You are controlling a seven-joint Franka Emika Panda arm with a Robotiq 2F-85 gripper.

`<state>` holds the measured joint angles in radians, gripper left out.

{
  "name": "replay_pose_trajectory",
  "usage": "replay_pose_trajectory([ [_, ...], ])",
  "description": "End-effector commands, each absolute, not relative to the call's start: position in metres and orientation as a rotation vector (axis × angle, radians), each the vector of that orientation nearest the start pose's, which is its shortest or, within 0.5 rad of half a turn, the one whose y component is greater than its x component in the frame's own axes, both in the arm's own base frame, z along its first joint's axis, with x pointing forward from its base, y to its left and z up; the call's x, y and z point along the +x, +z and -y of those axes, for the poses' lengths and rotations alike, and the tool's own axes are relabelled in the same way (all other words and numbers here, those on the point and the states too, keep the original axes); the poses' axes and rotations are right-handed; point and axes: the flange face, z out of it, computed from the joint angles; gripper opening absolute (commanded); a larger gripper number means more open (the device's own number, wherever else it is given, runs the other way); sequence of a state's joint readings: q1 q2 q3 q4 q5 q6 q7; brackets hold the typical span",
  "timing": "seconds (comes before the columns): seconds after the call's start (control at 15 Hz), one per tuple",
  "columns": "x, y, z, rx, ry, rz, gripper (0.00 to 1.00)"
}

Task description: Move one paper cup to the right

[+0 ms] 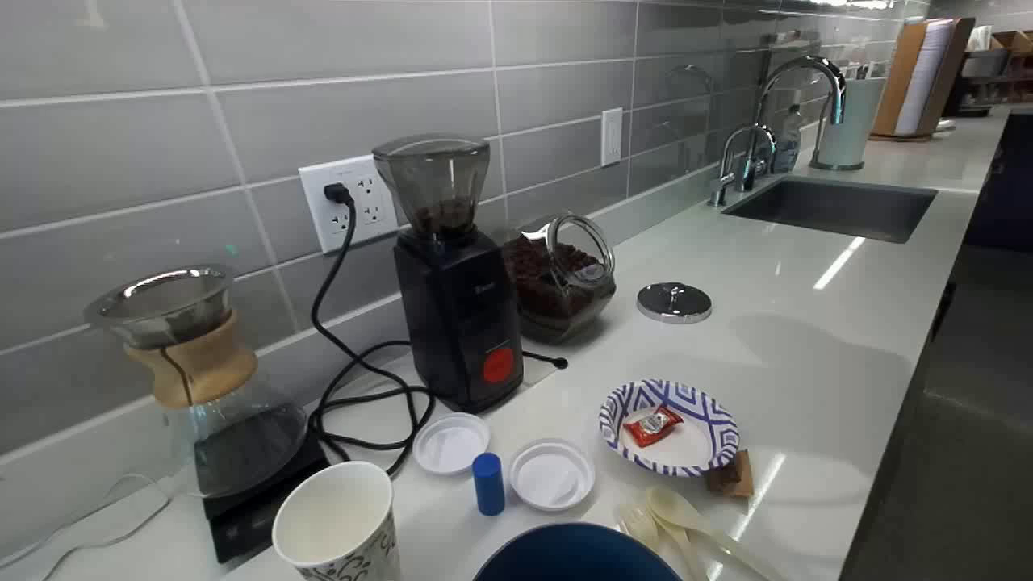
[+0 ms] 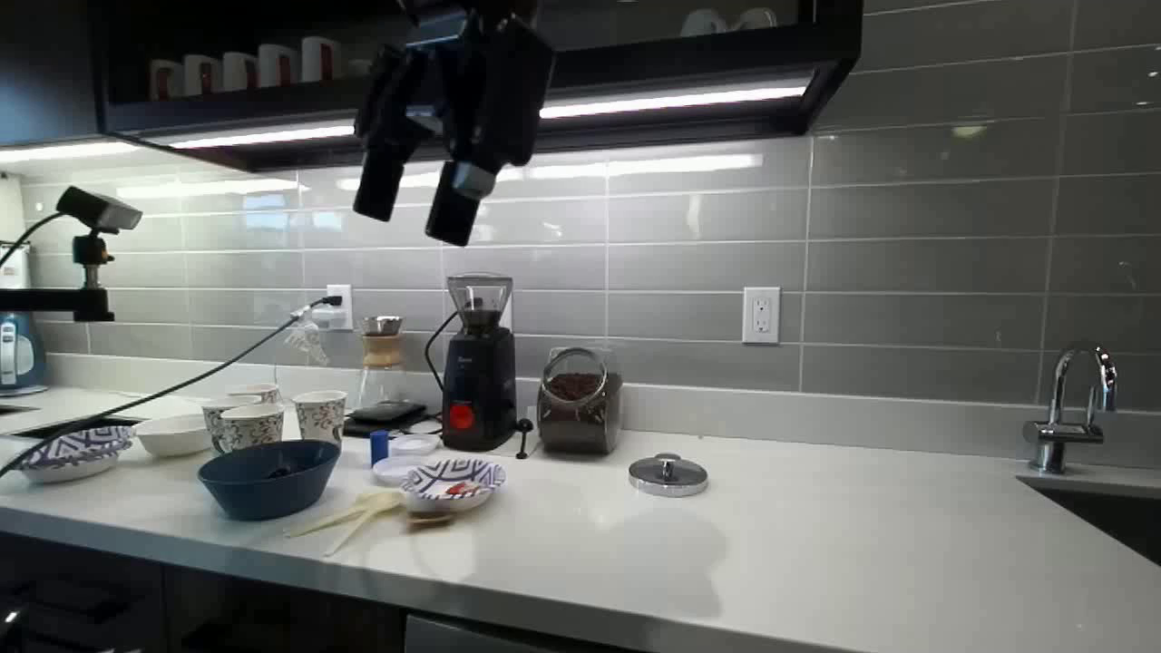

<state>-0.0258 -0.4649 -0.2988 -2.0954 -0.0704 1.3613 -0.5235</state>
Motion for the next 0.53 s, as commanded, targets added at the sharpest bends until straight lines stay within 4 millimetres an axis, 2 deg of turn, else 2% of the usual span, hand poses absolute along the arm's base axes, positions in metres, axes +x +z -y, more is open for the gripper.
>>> replay_pose_trajectory([
  [0.0, 0.353, 0.576, 0.15, -2.928, 0.356, 0.358, 1.0],
  [0.4, 0.353, 0.576, 0.15, -2.928, 0.356, 0.358, 1.0],
  [0.47, 0.36, 0.579, 0.138, -2.921, 0.318, 0.433, 1.0],
])
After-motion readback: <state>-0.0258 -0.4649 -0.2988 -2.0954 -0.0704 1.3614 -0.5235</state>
